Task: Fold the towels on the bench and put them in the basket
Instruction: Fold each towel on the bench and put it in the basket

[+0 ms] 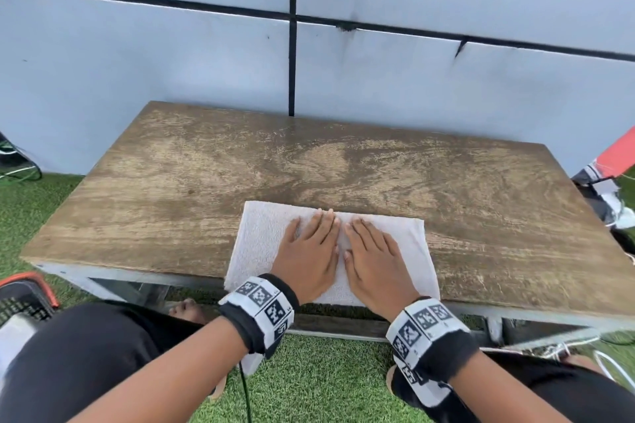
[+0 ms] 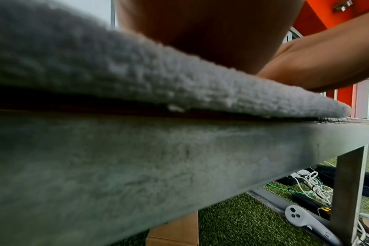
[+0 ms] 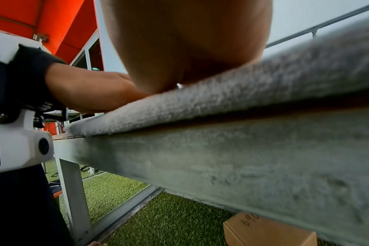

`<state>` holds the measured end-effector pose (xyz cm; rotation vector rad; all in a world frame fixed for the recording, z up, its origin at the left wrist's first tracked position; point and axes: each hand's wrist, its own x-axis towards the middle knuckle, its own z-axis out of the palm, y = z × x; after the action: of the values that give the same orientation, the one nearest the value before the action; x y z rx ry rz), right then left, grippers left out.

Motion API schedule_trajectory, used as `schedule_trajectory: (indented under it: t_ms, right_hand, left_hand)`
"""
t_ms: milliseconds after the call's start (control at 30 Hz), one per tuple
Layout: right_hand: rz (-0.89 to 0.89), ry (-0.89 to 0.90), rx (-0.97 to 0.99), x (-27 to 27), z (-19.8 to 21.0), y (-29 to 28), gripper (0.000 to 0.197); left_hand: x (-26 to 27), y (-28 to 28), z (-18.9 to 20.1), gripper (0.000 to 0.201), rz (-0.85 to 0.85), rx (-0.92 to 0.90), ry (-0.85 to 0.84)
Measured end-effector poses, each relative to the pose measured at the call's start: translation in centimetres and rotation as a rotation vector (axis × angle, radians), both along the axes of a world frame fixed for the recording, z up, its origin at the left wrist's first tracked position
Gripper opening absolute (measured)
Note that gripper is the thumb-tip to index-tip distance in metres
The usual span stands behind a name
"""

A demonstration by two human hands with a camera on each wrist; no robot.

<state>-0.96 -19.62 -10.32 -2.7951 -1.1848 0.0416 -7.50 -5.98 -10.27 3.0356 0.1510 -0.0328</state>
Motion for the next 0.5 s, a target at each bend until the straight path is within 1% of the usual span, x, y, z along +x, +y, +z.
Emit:
schedule_trajectory:
  t_ms: [133,233,367,500]
  right_hand:
    - [0.001,0.007,0.024,0.3,-0.5,0.2,0.062]
    - [0.020,0.014,0.006,0.7,-0.6,0.2,0.068]
    - [-0.002,0.049,0.003,1.2,-0.8,-0.3,0.074]
    - [-0.083,0.051,-0.042,2.3,-0.7,-1.8,0.078]
  left_hand:
    - [-0.1,0.0,-0.1,0.066,0.010,0.005,-0.016]
    - [-0.1,0.2,-0.6,0.061,0.044,0.007,-0.047]
    - [-0.3,1.2,-1.1,0.069,0.115,0.001,-0.058]
    - [-0.8,3.1,-1.3,0.073,0.183,0.004,-0.033]
